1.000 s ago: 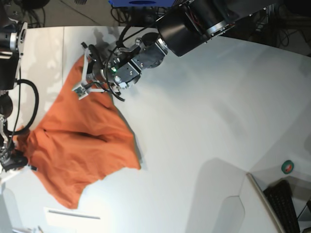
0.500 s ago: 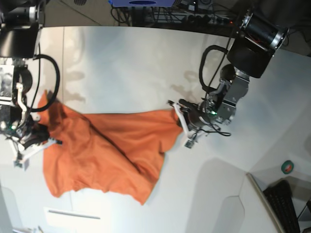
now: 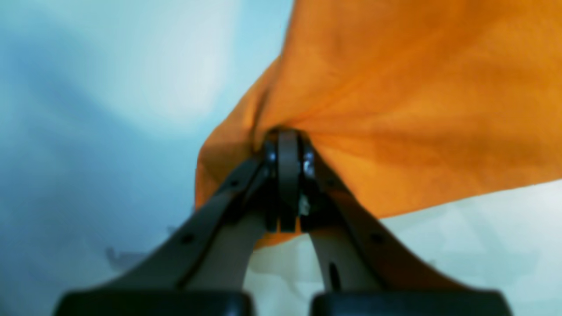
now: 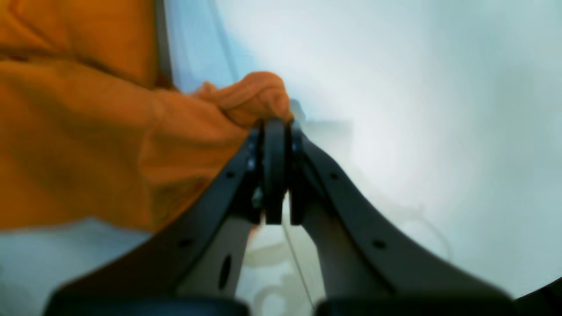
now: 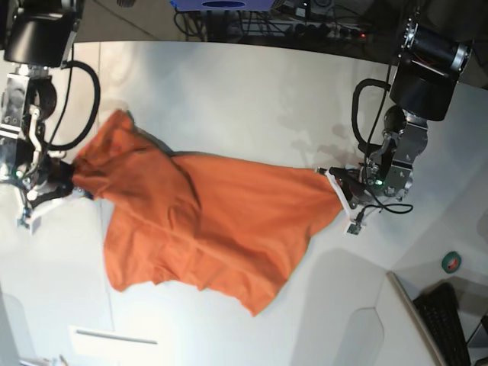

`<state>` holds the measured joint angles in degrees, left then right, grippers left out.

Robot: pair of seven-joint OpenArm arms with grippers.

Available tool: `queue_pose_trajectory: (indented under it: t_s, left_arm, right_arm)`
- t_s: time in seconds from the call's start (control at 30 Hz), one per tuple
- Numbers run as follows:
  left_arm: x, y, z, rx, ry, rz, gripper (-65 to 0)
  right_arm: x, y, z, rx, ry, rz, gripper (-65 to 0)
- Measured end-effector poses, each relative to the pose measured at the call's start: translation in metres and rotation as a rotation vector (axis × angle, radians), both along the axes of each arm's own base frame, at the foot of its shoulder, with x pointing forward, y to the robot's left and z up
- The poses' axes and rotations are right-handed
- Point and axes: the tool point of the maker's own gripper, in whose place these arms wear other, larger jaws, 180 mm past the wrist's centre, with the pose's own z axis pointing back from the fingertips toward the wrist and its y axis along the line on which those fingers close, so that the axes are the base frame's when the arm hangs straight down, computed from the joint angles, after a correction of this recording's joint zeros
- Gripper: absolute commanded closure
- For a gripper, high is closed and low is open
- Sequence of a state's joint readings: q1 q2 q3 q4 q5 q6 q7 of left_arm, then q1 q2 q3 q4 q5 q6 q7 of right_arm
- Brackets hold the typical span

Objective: Layout the t-shirt on the table in an organized manner, then fold the t-shirt properly
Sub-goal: 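Hold the shirt with both grippers and stretch it taut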

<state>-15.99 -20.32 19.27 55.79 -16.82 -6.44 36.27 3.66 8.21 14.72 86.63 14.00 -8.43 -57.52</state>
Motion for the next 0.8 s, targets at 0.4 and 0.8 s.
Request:
queue_pose_trajectory:
  t_s: [0.4,0.8]
  left_arm:
    - [-0.004,-0.023,0.027,-0.098,-0.078,0.004,0.0]
    - [-0.049,0.044,0.074,-0.185,-0.231,0.37,-65.0]
  right_arm:
    - [0.02,-0.008,-0.025,0.04,0.081,-0.033,-11.3]
    - [-0.015,0.032,0.03,-0.022,-0.082,0.234,-29.1]
